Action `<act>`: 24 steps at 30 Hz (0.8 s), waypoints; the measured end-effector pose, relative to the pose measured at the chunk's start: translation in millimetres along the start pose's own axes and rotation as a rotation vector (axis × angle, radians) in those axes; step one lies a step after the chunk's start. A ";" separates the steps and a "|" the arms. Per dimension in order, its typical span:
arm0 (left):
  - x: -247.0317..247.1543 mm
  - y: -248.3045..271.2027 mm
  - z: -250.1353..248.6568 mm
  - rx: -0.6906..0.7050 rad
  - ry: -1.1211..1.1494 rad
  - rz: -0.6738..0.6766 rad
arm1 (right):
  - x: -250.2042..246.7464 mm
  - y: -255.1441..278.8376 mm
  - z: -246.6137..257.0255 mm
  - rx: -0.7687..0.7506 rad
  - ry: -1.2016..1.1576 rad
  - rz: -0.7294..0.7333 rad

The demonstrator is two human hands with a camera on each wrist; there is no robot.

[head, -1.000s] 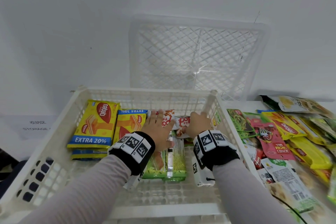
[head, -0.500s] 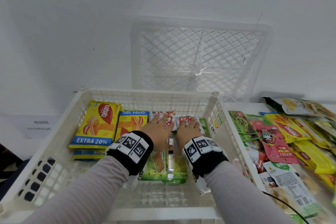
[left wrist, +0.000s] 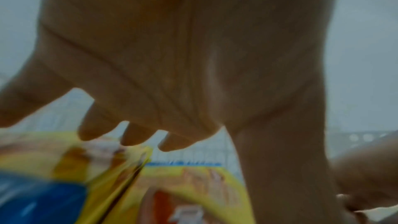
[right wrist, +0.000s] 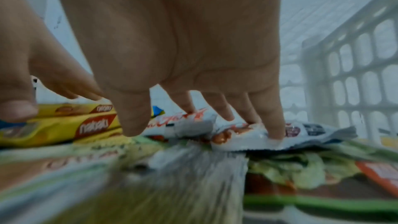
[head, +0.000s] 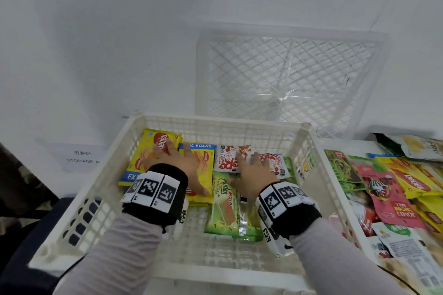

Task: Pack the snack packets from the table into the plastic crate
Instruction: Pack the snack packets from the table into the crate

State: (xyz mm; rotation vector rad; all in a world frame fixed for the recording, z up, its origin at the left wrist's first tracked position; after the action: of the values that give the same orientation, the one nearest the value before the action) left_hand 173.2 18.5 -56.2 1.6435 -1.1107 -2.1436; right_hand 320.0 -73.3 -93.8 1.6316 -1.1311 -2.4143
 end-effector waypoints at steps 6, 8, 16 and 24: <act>7.4 -15.4 6.2 0.012 0.037 0.031 | 9.8 -9.2 0.7 0.038 0.033 0.017; 8.1 -16.5 6.4 0.015 0.039 0.027 | 11.5 -10.6 0.7 0.048 0.041 0.003; -2.4 -6.0 7.0 0.041 0.030 -0.005 | 10.7 -9.3 4.4 0.070 0.033 -0.027; -36.8 39.9 -0.8 0.244 0.097 -0.261 | -36.4 25.8 5.7 0.011 -0.002 -0.074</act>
State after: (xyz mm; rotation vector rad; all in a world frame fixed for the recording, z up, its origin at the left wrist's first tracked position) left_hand 176.3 12.1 -2.4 2.0812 -1.2285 -2.1170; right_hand 322.6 -75.1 -48.9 1.7038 -1.1063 -2.4585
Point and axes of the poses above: each hand's wrist, its own y-axis away from the middle knuckle, its own x-axis out of the palm, z = x × y, the point moved 3 cm from there along -y, towards the middle knuckle, and after that the axes turned 14 degrees about z, right-handed, at the moved point
